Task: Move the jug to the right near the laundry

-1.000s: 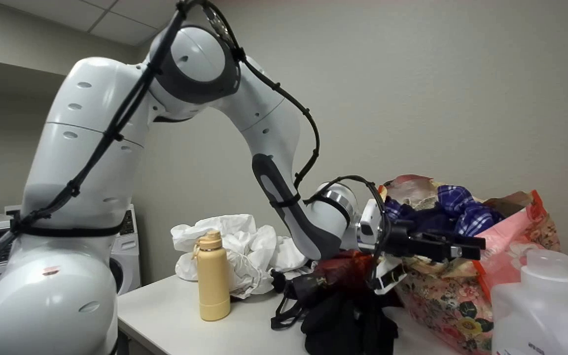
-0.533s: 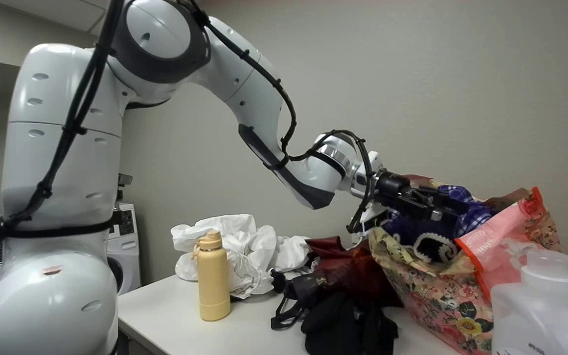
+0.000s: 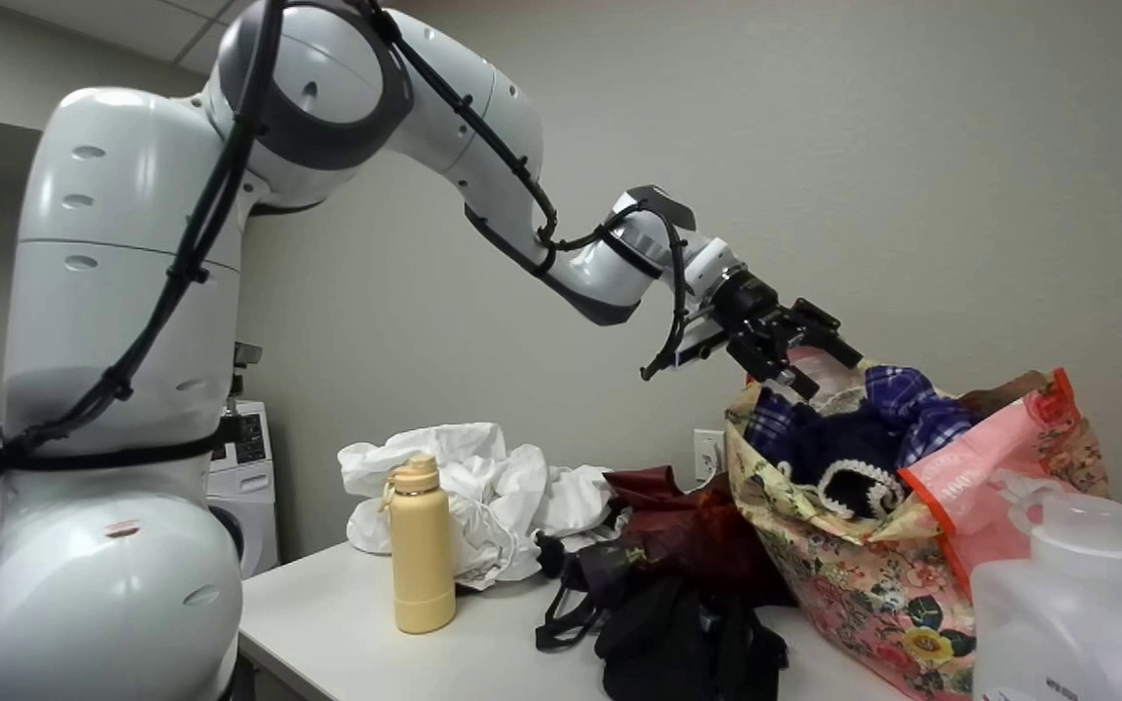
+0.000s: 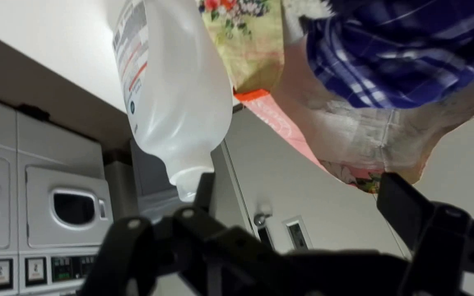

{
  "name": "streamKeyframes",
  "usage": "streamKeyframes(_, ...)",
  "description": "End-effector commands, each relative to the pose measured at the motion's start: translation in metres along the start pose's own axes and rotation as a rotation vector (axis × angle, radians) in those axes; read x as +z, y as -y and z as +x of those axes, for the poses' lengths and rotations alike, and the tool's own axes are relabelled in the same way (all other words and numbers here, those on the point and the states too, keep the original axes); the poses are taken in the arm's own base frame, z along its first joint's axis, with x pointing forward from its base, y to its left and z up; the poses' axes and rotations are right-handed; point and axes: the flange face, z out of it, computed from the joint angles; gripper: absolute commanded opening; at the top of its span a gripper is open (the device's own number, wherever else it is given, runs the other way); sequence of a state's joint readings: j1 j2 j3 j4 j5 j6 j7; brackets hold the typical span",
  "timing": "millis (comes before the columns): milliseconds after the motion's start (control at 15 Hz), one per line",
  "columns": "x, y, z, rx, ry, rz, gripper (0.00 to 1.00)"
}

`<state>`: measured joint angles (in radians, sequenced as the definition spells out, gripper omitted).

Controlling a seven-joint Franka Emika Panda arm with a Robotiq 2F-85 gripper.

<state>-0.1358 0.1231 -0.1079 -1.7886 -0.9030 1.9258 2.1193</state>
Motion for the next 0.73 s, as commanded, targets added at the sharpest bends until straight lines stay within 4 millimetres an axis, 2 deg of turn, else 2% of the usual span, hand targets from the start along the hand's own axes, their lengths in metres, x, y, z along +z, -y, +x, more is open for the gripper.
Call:
streamKeyframes(0, -0.025, 0.028, 0.009, 0.121, 0.159, -0.063, 1.00)
streamKeyframes(200, -0.037, 0.042, 0.017, 0.212, 0.278, -0.122, 1.00)
streamKeyframes(333, -0.044, 0.049, 0.022, 0.241, 0.298, -0.092, 1.00)
streamKeyframes(400, -0.048, 0.050, 0.023, 0.245, 0.293, -0.052, 1.00)
streamKeyframes(467, -0.041, 0.044, 0.021, 0.226, 0.284, -0.083, 1.00)
streamKeyframes(667, -0.045, 0.047, 0.022, 0.232, 0.289, -0.066, 1.00)
